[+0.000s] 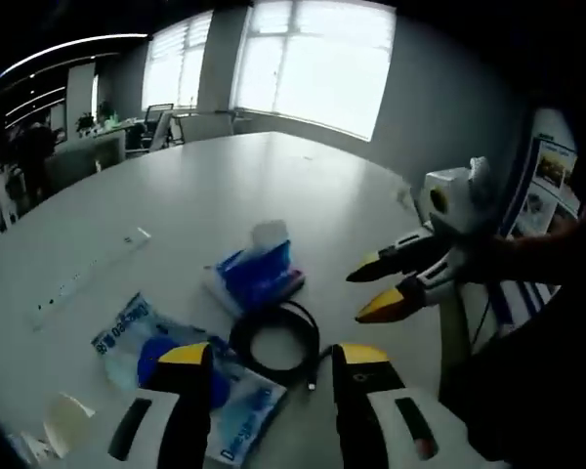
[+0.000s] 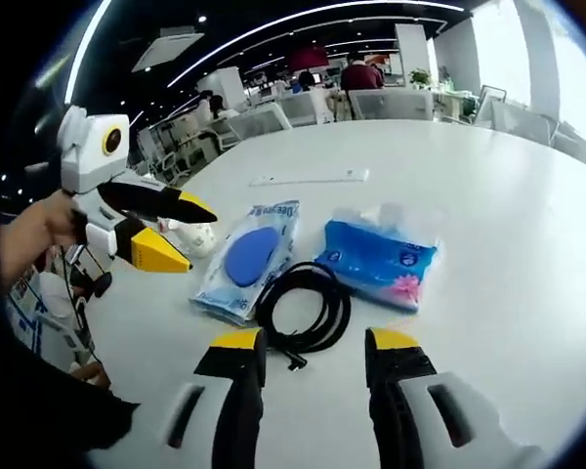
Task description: Arrange the tabletop items into an orderly group along one side of the table until the central work area is clear of visible clutter.
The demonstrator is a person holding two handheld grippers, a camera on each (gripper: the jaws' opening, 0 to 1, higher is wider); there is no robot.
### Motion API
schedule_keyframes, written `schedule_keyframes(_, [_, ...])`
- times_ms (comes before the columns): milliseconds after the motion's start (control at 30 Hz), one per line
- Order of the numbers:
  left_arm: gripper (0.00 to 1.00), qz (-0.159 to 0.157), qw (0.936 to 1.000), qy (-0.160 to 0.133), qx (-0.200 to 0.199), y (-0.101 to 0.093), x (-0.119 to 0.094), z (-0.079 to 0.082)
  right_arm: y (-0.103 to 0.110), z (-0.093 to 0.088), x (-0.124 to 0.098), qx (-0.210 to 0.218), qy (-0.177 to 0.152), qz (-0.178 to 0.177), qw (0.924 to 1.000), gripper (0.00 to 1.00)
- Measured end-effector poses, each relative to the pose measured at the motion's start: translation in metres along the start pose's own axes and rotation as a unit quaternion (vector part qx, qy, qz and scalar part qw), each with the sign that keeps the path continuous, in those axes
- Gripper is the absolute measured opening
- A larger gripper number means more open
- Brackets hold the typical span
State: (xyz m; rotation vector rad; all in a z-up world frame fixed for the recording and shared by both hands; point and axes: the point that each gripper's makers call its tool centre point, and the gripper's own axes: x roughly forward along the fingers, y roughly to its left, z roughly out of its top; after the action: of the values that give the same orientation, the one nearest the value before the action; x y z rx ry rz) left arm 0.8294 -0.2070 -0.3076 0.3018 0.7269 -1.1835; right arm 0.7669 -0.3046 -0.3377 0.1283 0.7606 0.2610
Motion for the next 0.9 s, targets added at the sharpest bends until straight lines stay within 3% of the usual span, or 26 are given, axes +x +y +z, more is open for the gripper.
schedule_keyframes(400, [0.37,-0.024,0.9981,0.047,0.031,0.008,0.031,0.003,0.002,-0.006,0.023,0.005,0.029,-0.008,0.9995,0.3])
schedule_keyframes(567, [0.37,-0.029,0.9962,0.069,0.046,0.014,0.047,0.002,-0.006,-0.007,0.03,0.004,0.036,-0.033,0.9988,0.3])
schedule_keyframes(633, [0.38,-0.048,0.9926,0.085,0.073,0.01,0.053,-0.001,-0.008,-0.008,0.034,0.01,0.036,-0.039,0.9986,0.3])
schedule_keyframes(767, [0.39,-0.049,0.985,0.118,0.116,0.012,0.066,-0.009,-0.011,-0.013,0.04,0.029,0.042,-0.047,0.9976,0.3])
schedule_keyframes(900, [0.36,-0.055,0.9848,0.123,0.109,0.014,0.077,-0.011,-0.01,-0.02,0.042,0.049,0.053,-0.048,0.9963,0.27])
